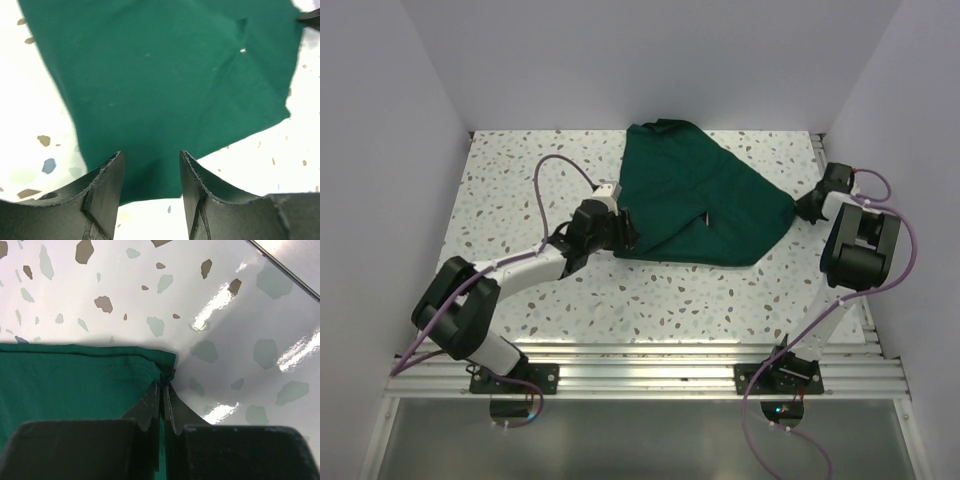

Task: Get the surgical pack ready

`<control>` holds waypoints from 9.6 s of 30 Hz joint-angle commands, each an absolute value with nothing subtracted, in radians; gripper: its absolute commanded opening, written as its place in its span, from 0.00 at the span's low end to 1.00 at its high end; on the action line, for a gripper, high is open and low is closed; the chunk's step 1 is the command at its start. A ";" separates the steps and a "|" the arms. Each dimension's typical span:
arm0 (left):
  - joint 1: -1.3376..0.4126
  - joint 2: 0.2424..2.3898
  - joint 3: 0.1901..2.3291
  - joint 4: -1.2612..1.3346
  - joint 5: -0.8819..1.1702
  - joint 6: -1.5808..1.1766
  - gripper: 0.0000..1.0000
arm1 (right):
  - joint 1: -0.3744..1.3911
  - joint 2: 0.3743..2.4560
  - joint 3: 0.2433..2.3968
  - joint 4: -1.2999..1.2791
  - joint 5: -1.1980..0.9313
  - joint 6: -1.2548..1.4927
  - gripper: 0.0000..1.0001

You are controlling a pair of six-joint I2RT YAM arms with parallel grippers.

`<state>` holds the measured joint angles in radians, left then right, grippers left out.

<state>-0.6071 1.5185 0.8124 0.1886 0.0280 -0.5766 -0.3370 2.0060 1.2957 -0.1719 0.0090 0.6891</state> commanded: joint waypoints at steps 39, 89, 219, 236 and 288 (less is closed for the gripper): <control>-0.660 1.430 0.845 0.063 -0.085 -0.505 0.39 | 0.110 1.776 1.586 -0.256 -0.005 0.617 0.00; -0.623 1.695 1.026 -0.018 -0.129 -0.390 0.20 | 0.569 2.048 1.809 -0.103 0.002 0.560 0.00; -0.328 2.006 1.330 0.037 0.034 -0.568 0.00 | 0.364 1.192 0.504 0.128 -0.051 0.689 0.00; -0.327 1.999 1.351 0.011 0.011 -0.552 0.00 | 0.344 1.315 0.640 0.120 -0.045 0.621 0.00; -0.330 1.990 1.215 0.100 0.051 -0.578 0.00 | 0.281 1.683 0.907 0.051 -0.252 0.549 0.46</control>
